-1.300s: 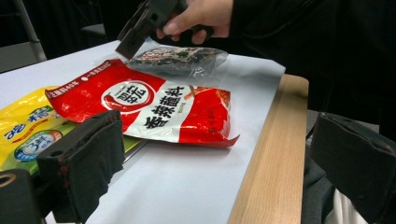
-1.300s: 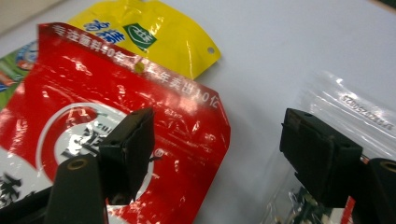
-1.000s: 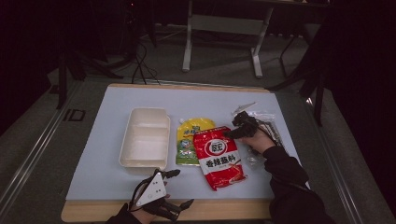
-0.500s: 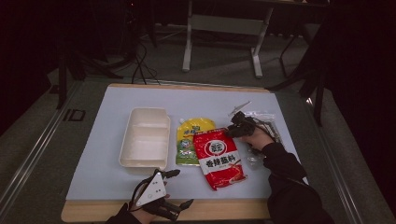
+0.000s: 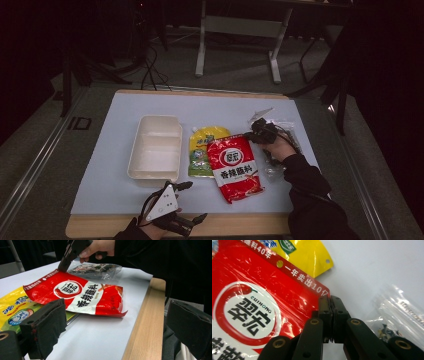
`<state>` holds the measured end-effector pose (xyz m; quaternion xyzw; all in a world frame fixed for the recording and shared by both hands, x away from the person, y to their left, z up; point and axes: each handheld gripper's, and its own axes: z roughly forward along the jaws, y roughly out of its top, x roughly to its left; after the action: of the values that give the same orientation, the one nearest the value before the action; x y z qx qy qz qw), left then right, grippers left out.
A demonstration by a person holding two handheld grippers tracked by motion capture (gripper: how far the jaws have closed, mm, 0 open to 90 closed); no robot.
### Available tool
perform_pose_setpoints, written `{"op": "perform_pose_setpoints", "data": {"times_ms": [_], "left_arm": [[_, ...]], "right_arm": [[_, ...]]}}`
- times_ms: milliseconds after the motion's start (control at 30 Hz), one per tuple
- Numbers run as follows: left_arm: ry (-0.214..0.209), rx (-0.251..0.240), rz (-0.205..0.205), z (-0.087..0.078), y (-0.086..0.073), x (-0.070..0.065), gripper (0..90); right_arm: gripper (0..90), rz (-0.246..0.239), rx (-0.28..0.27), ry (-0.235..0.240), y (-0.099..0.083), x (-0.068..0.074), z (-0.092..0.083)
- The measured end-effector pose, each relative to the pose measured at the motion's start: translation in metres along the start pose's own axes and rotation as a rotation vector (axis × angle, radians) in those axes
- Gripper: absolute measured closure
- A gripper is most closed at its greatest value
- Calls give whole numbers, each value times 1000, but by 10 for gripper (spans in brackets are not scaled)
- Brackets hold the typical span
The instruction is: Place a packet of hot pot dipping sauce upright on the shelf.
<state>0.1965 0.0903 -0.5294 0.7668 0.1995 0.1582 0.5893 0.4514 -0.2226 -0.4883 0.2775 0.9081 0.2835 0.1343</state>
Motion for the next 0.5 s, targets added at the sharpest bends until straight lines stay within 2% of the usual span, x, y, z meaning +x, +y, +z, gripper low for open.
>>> {"op": "perform_pose_setpoints", "data": {"times_ms": [100, 267, 300, 400, 500], "left_arm": [[-1, 5, 1, 0, 0, 0, 44], [-2, 9, 2, 1, 0, -1, 44], [-1, 9, 2, 1, 0, -1, 44], [-1, 9, 0, 1, 0, -1, 44], [3, 16, 0, 2, 0, 0, 44]], "right_arm": [[888, 7, -33, -1, -2, 2, -12], [891, -5, -51, -1, -4, 3, -23], [891, -6, -70, -3, -6, 4, -30], [890, -2, -86, -2, -7, 6, -36], [890, -20, -111, -9, -8, 9, -45]]}}
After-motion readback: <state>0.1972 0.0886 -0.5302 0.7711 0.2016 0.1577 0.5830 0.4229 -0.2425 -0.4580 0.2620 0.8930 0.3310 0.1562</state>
